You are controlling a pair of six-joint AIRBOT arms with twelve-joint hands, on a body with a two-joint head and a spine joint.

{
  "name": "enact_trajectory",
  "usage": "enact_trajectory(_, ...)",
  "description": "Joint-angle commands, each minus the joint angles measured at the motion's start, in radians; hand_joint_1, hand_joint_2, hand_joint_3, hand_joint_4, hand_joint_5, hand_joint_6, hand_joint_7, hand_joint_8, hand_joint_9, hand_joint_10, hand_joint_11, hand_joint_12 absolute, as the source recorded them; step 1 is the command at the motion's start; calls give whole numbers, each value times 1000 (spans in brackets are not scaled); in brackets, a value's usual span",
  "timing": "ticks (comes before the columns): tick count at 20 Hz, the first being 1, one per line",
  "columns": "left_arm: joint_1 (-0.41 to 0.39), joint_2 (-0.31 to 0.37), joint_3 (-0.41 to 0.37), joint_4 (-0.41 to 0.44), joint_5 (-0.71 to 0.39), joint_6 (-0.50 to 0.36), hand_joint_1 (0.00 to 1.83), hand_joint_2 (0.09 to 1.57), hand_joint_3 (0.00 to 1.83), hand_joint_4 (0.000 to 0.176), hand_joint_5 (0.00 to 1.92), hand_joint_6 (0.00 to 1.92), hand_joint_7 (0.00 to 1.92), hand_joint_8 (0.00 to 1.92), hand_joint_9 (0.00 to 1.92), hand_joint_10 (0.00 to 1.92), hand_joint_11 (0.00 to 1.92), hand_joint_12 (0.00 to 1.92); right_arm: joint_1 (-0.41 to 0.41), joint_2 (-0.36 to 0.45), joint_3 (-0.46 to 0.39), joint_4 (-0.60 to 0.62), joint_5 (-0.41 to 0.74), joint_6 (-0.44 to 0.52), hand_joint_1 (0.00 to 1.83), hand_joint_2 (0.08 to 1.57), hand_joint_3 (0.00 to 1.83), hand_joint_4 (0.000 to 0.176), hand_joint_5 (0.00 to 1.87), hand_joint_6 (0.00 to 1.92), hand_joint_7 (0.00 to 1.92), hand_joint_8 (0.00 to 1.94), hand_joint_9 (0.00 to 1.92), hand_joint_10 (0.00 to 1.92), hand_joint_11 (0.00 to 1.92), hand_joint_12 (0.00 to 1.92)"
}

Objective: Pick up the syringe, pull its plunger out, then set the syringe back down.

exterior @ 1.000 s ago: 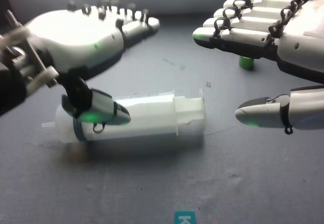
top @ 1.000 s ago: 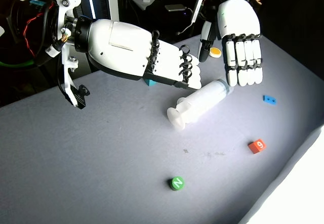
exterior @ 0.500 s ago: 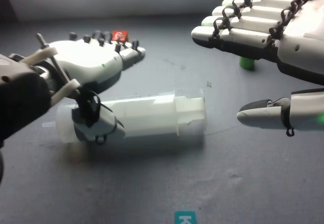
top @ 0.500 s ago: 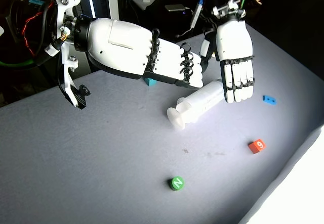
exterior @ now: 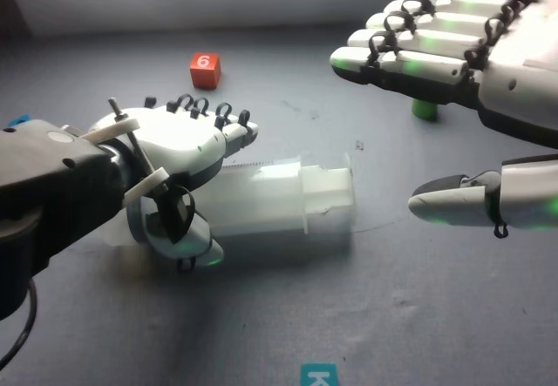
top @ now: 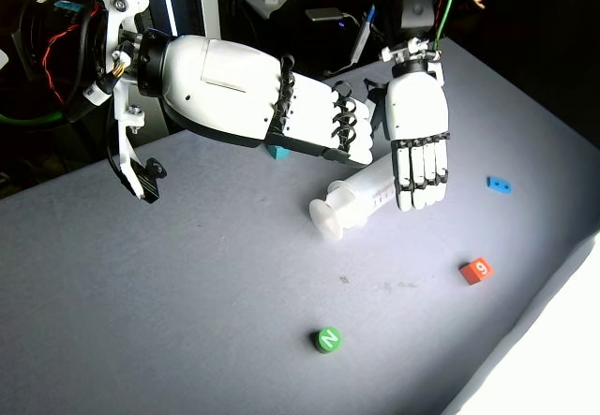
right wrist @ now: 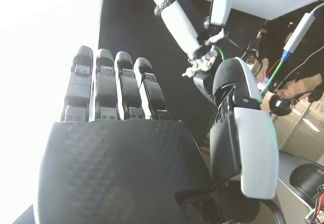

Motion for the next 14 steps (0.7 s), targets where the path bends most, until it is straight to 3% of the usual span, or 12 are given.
enact_trajectory(1,-4,-6,10,46,-23,3,978,990,5,0,0,0,0,0,0,0,0,123,6,5,0,10,122,0,311,1198,0,0,41,12,52,11,46,11,13,40)
enact_trajectory(6,17,-62,76,77,-23,-56,996,983,0,0,0,0,4,1,21,6,0,168,6,5,0,10,127,-1,262,1200,0,0,47,1,67,1,63,4,0,173)
enact_trajectory(12,39,-96,107,80,-29,-91,966,1010,1,0,30,5,59,9,78,8,0,329,5,5,0,10,133,-6,286,1205,0,0,73,6,78,4,57,2,0,135)
enact_trajectory(14,47,-103,107,80,-34,-99,974,1013,1,0,63,7,95,9,101,8,0,383,5,5,0,10,136,-6,216,1209,1,0,19,1,51,0,37,0,0,128)
